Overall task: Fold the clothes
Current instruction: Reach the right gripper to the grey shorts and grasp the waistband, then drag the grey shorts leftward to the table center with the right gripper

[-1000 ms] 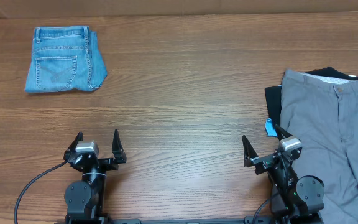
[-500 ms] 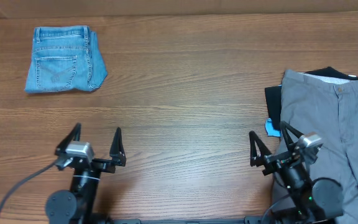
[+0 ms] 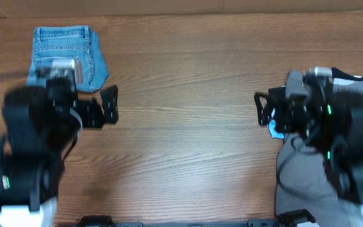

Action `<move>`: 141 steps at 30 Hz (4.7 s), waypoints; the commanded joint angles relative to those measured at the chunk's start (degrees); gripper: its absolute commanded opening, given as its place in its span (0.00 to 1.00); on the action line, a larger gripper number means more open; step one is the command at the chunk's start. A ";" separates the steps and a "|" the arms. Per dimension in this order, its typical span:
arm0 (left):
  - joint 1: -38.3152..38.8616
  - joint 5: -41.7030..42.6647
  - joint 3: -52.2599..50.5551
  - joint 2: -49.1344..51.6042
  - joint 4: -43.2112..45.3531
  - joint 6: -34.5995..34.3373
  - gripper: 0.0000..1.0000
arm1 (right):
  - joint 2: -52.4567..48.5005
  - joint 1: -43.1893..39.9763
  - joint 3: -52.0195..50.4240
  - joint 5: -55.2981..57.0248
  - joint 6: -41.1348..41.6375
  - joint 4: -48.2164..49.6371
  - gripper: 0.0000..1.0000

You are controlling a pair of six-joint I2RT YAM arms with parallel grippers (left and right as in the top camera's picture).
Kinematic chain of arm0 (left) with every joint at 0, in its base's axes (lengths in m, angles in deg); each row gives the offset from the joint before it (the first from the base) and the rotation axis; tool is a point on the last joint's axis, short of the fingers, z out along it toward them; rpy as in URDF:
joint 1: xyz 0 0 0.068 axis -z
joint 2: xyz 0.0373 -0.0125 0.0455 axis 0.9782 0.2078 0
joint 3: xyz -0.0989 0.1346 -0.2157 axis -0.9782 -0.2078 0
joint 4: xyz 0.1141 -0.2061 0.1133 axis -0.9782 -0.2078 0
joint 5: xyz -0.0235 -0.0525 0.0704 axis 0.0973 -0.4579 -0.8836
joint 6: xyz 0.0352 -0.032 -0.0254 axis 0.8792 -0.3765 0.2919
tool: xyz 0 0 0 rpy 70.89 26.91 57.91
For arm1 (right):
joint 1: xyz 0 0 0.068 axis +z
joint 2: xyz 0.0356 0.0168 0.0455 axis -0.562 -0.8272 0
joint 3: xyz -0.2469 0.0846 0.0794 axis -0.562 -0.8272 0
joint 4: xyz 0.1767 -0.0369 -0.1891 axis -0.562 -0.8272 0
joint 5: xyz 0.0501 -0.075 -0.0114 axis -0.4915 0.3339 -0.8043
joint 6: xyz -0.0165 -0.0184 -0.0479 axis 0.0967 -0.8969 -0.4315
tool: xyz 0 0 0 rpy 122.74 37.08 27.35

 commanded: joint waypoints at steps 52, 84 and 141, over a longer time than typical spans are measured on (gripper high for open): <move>0.48 11.69 17.86 16.76 -20.33 5.97 0.99 | -57.59 -15.43 6.82 23.50 10.56 3.48 0.18; -6.99 8.61 21.88 15.19 -13.16 0.00 1.00 | -42.47 24.48 48.33 11.50 -10.64 -17.44 0.33; 13.35 -15.21 27.45 76.11 -0.90 -0.74 0.04 | -14.91 10.64 48.35 22.80 15.23 -34.60 0.77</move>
